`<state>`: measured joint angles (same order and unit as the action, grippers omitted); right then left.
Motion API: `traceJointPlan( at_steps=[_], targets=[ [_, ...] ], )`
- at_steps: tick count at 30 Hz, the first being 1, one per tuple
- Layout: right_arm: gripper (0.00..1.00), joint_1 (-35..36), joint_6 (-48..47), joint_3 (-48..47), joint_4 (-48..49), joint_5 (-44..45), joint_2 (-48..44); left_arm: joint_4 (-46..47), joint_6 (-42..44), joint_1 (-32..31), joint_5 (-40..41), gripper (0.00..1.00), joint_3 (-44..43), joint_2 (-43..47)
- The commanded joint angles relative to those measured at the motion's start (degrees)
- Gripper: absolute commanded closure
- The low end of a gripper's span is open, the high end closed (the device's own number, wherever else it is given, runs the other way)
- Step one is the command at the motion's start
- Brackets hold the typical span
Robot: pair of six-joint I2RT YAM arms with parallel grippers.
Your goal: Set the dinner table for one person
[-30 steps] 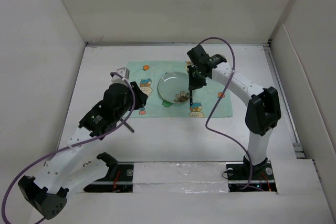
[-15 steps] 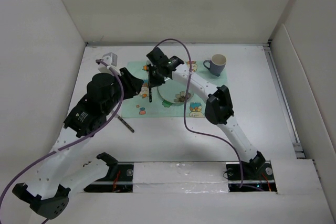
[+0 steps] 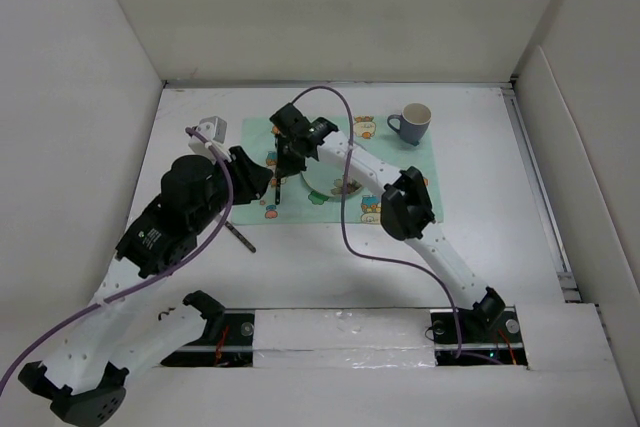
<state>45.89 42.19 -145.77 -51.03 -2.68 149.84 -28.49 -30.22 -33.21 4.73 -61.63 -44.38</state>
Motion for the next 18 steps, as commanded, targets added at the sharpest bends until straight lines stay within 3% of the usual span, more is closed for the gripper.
traceJointPlan(
  at_steps=[1,11,12,14,18],
  targets=[
    [1.0,0.6,1.4,-2.6,0.6,1.3,2.0,1.2,1.4,-1.0,0.2,0.69,1.0,2.2],
    [1.0,0.6,1.9,-2.4,0.1,1.7,3.8,1.3,1.7,-1.6,0.9,0.68,1.1,3.2],
    [0.97,0.6,1.9,-2.4,0.1,1.6,3.8,1.2,1.7,-1.6,0.9,0.69,1.2,3.3],
    [0.81,0.6,2.0,-2.0,0.5,1.3,3.4,1.2,1.7,-1.6,1.0,0.69,1.4,3.6],
    [0.64,0.6,2.0,-0.3,2.6,1.3,-0.3,1.3,1.6,-1.6,1.2,0.69,1.5,3.7]
  ],
)
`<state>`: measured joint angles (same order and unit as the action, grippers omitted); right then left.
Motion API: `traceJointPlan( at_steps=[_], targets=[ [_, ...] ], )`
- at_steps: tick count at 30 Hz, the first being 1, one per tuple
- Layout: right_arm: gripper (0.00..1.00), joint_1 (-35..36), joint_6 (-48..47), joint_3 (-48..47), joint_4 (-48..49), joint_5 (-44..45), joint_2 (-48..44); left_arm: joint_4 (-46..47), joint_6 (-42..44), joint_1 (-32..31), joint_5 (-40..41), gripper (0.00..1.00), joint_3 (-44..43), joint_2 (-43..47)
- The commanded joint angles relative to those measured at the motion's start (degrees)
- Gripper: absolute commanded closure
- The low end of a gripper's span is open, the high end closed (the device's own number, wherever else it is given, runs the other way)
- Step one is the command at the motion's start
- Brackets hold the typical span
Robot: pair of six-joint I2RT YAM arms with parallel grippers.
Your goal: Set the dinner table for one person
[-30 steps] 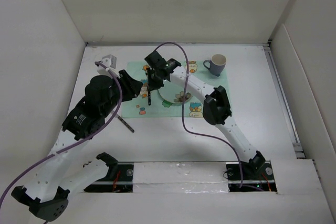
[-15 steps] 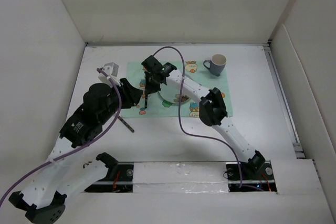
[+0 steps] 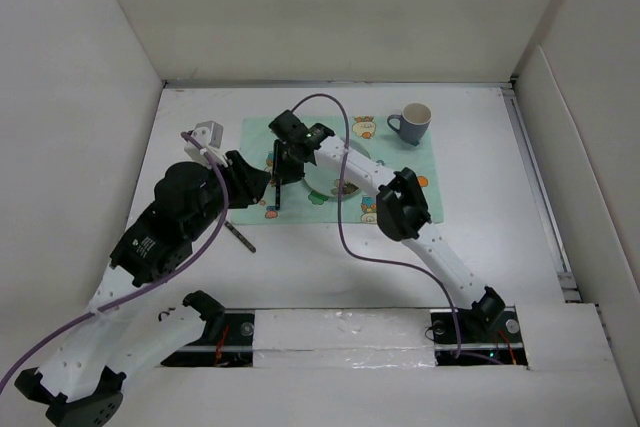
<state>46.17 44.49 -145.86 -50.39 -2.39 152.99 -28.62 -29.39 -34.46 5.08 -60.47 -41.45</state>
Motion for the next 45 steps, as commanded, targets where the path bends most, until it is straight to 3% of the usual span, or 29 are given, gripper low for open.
traceJointPlan(
  at_steps=[1,6,9,10,12,16,18,19,22,24,33,40,45],
  targets=[
    [0.58,0.3,-0.3,0.2,2.6,1.3,-4.7,1.6,0.8,-0.3,0.9,0.69,0.3,0.7],
    [0.51,0.3,-1.8,5.7,6.0,5.0,-13.8,0.7,3.0,-0.3,3.8,0.69,-2.9,0.0],
    [0.77,1.5,-3.5,15.1,10.5,6.9,-21.7,-0.6,4.0,-0.3,5.8,0.72,-6.7,-0.4],
    [0.99,3.0,-4.0,18.0,12.1,7.2,-25.2,-0.8,4.0,-0.3,6.1,0.84,-7.5,-0.4],
    [1.0,5.4,-5.9,25.1,16.0,6.9,-27.5,-1.5,3.6,-0.3,5.5,1.0,-10.2,-0.5],
    [1.0,14.7,-7.2,30.6,20.9,9.0,-27.1,-3.0,0.9,-0.3,3.0,1.0,-14.2,0.7],
    [0.94,17.4,-7.2,30.2,21.6,9.4,-25.5,-3.9,0.5,-0.3,3.1,1.0,-15.5,1.4],
    [0.77,18.5,-7.3,28.0,21.7,9.9,-24.4,-4.4,0.3,-0.3,3.4,0.98,-16.3,1.8],
    [0.45,21.8,-8.5,22.8,19.7,11.1,-19.1,-6.9,0.3,-0.3,6.0,0.81,-19.8,3.1],
    [0.39,22.5,-8.8,17.6,16.8,11.7,-15.3,-8.1,0.5,-0.3,7.0,0.77,-21.8,4.0],
    [0.39,22.5,-9.3,14.6,13.9,16.9,-11.6,-10.1,0.3,-0.3,4.2,0.73,-20.9,6.3],
    [0.5,23.0,-9.3,15.4,15.1,12.9,-12.5,-9.8,0.2,-0.3,2.5,0.73,-20.0,6.6],
    [0.47,21.8,-9.7,18.9,17.8,15.3,-15.3,-9.0,0.1,-0.3,1.6,0.73,-18.4,7.0]
  ],
)
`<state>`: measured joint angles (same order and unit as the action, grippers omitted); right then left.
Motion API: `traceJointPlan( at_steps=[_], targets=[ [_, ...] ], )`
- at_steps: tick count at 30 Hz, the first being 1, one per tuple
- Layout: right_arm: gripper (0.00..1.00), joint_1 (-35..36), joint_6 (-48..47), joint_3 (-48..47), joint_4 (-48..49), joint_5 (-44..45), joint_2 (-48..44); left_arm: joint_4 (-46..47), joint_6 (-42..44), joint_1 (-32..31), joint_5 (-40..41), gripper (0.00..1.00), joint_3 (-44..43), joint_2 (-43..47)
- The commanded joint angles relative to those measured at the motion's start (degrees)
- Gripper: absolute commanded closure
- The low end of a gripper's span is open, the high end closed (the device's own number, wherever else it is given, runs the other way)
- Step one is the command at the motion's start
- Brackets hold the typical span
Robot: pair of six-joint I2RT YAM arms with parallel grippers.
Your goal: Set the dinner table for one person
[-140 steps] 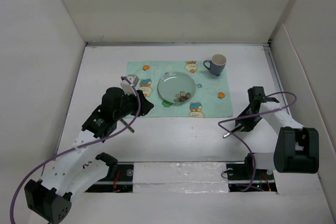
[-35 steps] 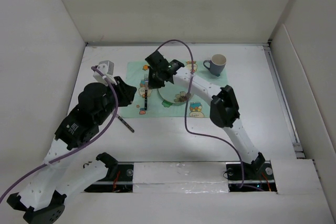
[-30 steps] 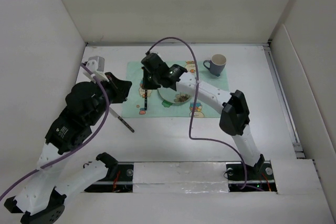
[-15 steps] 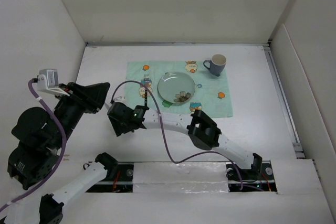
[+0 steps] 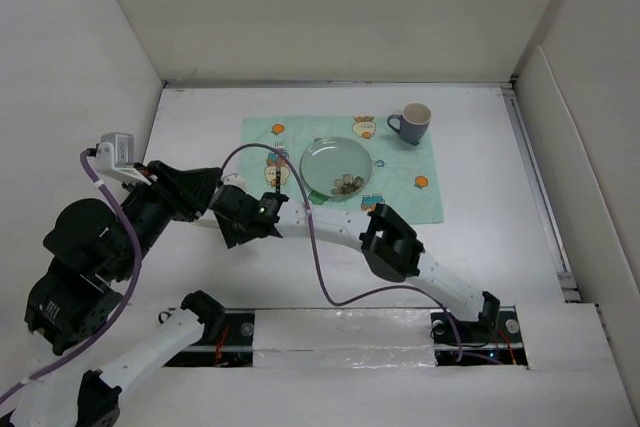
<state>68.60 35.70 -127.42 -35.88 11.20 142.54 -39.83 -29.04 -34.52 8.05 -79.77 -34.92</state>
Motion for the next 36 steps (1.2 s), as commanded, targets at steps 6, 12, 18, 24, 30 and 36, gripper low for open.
traceJointPlan(
  at_steps=[6,12,18,24,30,36],
  targets=[
    [0.46,-3.0,-3.4,-2.9,1.2,2.3,-3.5,3.0,-0.4,-0.3,-2.3,0.74,2.4,0.1],
    [0.46,-4.4,-3.2,-1.2,0.4,0.6,-1.6,3.4,-0.2,-0.3,-2.3,0.74,3.7,0.0],
    [0.46,-4.4,-2.6,-0.8,0.7,-1.6,-0.5,3.9,-0.1,-0.3,-2.4,0.74,4.4,-0.2],
    [0.46,-2.3,-1.7,3.9,2.3,-2.1,-2.9,4.1,0.0,-0.3,-2.1,0.74,4.9,-0.2],
    [0.46,-1.2,-1.2,7.3,2.7,-3.4,-3.6,4.2,0.2,-0.3,-1.6,0.74,4.8,-0.5],
    [0.47,-0.6,-0.5,7.0,1.8,-1.3,-4.7,4.5,0.4,-0.3,-1.3,0.74,5.2,-0.9]
  ],
)
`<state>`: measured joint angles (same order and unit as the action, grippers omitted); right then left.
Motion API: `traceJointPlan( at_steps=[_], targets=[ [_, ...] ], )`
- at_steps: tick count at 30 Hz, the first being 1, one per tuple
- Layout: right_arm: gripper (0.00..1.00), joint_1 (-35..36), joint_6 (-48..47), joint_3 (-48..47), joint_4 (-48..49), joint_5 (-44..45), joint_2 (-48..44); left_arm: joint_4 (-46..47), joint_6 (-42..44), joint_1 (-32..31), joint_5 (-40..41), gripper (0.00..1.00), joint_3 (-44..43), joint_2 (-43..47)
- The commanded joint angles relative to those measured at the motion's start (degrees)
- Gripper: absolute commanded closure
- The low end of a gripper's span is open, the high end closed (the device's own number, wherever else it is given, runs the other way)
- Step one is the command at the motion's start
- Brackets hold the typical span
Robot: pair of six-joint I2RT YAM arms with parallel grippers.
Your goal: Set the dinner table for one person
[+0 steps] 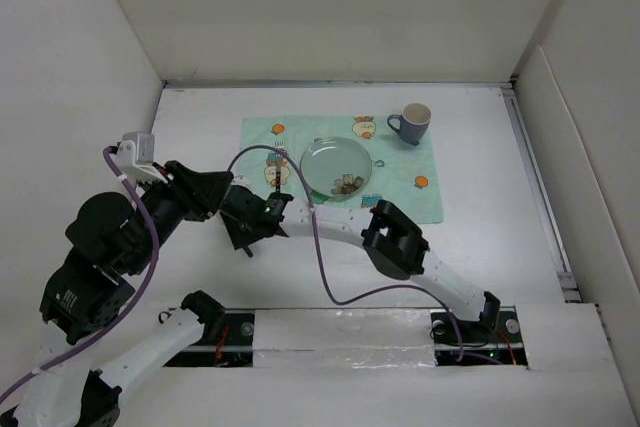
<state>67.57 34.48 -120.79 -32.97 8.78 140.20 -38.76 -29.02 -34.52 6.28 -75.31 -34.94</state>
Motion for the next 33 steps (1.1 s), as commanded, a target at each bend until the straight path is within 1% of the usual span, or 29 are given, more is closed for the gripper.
traceJointPlan(
  at_steps=[1,4,6,14,17,24,27,33],
  targets=[
    [0.46,0.5,0.7,-0.7,-1.4,1.8,-2.0,3.5,0.4,-0.3,0.5,0.74,0.9,-0.8],
    [0.47,0.5,0.6,-3.7,-3.4,3.3,0.5,3.9,0.5,-0.3,0.7,0.74,0.8,-1.1],
    [0.47,0.5,0.6,-3.8,-3.8,4.1,1.6,3.8,0.8,-0.3,0.9,0.74,0.5,-1.3],
    [0.49,3.5,-0.6,0.4,-2.1,12.2,2.2,2.9,1.5,-0.3,3.6,0.74,-0.5,-1.6],
    [0.49,3.5,-0.5,-0.1,-2.1,12.3,2.1,3.2,1.5,-0.3,3.6,0.74,-0.4,-1.6],
    [0.51,3.5,-0.2,-5.2,-3.2,13.3,1.6,3.3,1.2,-0.3,3.2,0.74,-0.1,-1.8],
    [0.5,3.5,-0.4,-6.6,-4.0,12.8,4.3,3.3,1.2,-0.3,3.2,0.74,-0.1,-1.5],
    [0.51,4.1,0.0,-2.9,-3.8,13.5,5.8,3.2,1.3,-0.3,3.3,0.74,-0.2,-1.4]
  ],
)
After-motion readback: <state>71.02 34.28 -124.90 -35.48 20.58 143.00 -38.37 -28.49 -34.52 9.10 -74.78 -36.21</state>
